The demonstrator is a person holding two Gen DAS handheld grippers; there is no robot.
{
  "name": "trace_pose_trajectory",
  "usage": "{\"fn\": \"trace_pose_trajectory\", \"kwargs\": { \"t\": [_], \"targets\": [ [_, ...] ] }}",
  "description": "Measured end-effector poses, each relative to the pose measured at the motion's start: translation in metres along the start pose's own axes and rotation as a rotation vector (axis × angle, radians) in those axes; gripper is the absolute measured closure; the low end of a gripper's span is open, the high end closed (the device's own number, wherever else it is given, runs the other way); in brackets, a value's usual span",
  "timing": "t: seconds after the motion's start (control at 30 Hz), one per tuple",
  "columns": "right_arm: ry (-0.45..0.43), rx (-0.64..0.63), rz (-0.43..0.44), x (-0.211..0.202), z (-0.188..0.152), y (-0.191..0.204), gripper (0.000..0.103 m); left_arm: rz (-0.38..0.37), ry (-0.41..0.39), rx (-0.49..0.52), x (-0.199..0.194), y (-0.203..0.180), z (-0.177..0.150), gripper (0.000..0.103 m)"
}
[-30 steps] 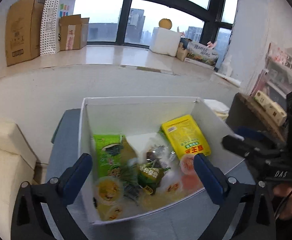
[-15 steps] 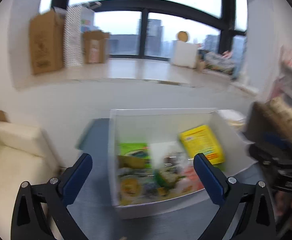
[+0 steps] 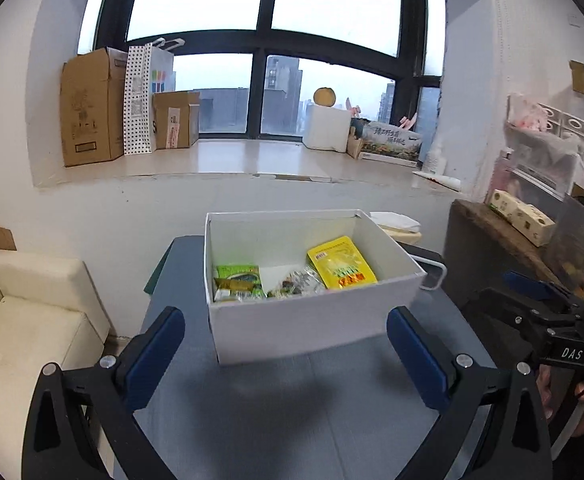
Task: Organize snacks
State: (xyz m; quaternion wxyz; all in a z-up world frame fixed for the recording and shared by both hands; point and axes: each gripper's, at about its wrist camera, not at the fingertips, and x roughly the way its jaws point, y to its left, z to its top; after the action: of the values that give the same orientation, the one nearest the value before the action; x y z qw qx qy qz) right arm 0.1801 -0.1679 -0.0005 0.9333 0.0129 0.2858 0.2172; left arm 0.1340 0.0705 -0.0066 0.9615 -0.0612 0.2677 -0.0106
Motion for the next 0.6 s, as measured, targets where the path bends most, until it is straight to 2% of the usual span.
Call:
{"fn": "trace_pose_trajectory", "kwargs": {
  "t": [0.17, 0.3, 0.47, 0.6],
  "targets": [
    [-0.008, -0.002, 0.012, -0.039, -0.023, 0.007, 0.000, 0.010, -0.003, -0.006, -0.037, -0.006, -0.021, 0.000],
    [-0.017, 0.002, 0.034, -0.064, -0.043, 0.016, 0.000, -0.028, 0.009, -0.009, -0.057, -0.018, -0.037, 0.000],
    [-0.029, -0.002, 0.049, -0.077, -0.046, 0.023, 0.000, -0.012, 0.011, 0.044, -0.062, -0.035, -0.041, 0.000],
    [-0.026, 0.000, 0.038, -0.078, -0.045, 0.021, 0.000, -0.026, 0.012, 0.040, -0.062, -0.037, -0.041, 0.000]
  ]
}}
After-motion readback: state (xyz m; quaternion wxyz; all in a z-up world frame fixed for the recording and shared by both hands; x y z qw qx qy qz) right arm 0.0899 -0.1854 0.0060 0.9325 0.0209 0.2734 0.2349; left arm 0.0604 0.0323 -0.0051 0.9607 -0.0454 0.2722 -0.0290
